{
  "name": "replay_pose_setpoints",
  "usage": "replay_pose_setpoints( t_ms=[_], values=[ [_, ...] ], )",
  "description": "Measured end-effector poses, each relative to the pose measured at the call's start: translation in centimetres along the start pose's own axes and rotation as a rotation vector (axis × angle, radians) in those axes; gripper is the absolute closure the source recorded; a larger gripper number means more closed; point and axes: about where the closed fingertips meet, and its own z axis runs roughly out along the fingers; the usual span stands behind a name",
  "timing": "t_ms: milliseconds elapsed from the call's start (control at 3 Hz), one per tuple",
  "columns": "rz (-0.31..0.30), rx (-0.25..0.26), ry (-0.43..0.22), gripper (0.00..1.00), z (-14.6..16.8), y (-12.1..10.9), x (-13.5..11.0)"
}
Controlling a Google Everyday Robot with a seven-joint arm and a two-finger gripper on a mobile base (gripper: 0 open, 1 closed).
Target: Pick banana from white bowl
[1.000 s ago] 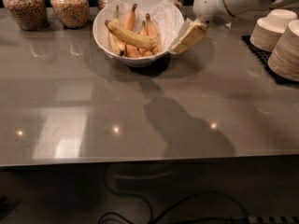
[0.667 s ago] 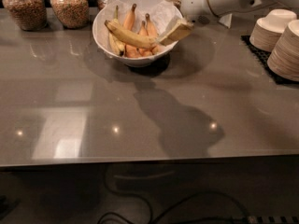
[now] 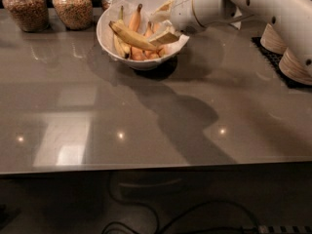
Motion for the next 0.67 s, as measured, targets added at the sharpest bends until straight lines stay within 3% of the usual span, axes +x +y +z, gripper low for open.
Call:
replay_pose_setpoints(
  t_ms=[667],
  values=[
    [0.019,-0.064,0.002,0.38,4.8,0.8,1.5]
  ],
)
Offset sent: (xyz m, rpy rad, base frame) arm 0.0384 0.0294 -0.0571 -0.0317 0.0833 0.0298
